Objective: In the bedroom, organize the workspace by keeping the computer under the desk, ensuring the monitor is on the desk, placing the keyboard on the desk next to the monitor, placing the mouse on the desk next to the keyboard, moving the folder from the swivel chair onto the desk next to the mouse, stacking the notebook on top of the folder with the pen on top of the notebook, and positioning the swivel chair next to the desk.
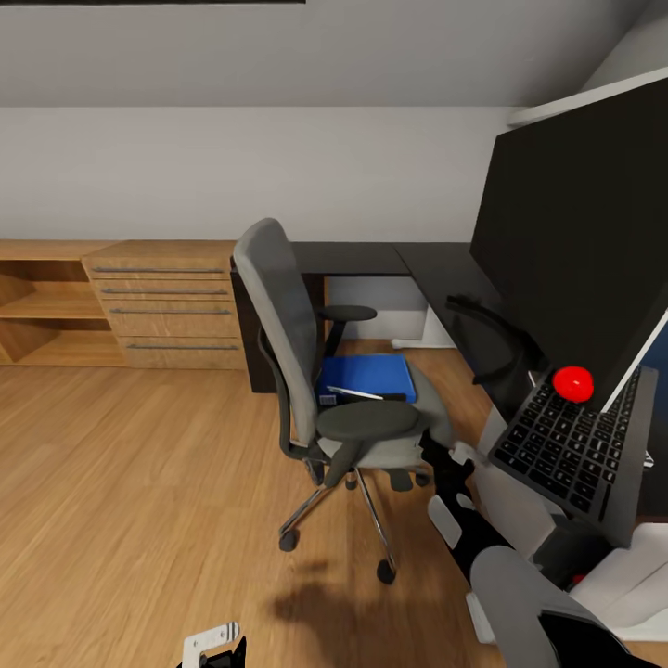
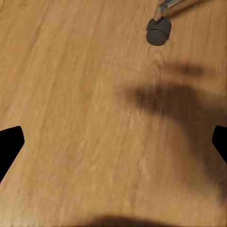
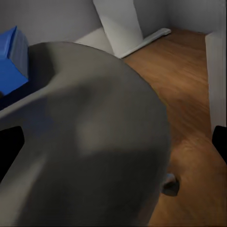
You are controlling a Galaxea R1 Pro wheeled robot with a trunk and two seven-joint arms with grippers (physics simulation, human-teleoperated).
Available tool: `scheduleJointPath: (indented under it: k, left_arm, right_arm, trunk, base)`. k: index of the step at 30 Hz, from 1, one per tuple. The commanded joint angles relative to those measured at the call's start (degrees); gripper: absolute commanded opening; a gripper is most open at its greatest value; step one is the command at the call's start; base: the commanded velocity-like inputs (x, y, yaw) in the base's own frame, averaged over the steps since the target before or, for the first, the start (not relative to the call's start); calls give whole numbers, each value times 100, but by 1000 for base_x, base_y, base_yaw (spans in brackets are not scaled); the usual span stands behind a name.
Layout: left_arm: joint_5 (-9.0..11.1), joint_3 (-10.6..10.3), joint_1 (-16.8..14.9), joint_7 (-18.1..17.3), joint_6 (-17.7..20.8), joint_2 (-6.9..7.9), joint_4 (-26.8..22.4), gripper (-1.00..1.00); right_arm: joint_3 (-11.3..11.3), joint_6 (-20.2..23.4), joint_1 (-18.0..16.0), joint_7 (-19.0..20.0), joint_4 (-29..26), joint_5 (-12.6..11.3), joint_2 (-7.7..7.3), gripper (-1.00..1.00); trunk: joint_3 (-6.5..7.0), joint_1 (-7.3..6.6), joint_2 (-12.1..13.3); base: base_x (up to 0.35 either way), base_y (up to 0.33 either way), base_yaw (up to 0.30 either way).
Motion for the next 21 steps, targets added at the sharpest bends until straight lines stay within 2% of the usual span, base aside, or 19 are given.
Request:
scheduleJointPath:
  k: [1, 5, 15, 17, 21]
  left_arm:
    - [54, 4, 1, 11, 33, -3, -13, 100]
    - [54, 4, 1, 12, 30, -3, -13, 100]
    - [54, 4, 1, 12, 27, -3, -13, 100]
    - [54, 4, 1, 10, 26, -3, -13, 100]
    - [54, 4, 1, 11, 25, -3, -13, 100]
  right_arm:
    - [9, -16, -3, -1, 3, -93, -14, 100]
    - [5, -2, -3, -1, 8, -278, -65, 100]
    - [-12, -1, -3, -1, 10, -319, -72, 100]
    - [-13, -1, -3, -1, 10, -406, -75, 100]
    - [-2, -1, -3, -1, 10, -790, -96, 100]
  trunk:
    - [-5, 0, -2]
    - [-5, 0, -2]
    - [-5, 0, -2]
    - [-5, 0, -2]
    - [-5, 0, -2]
  base:
    - [50, 0, 0]
    - [15, 0, 0]
    - [19, 12, 0]
    - [156, 127, 0]
    - [116, 96, 0]
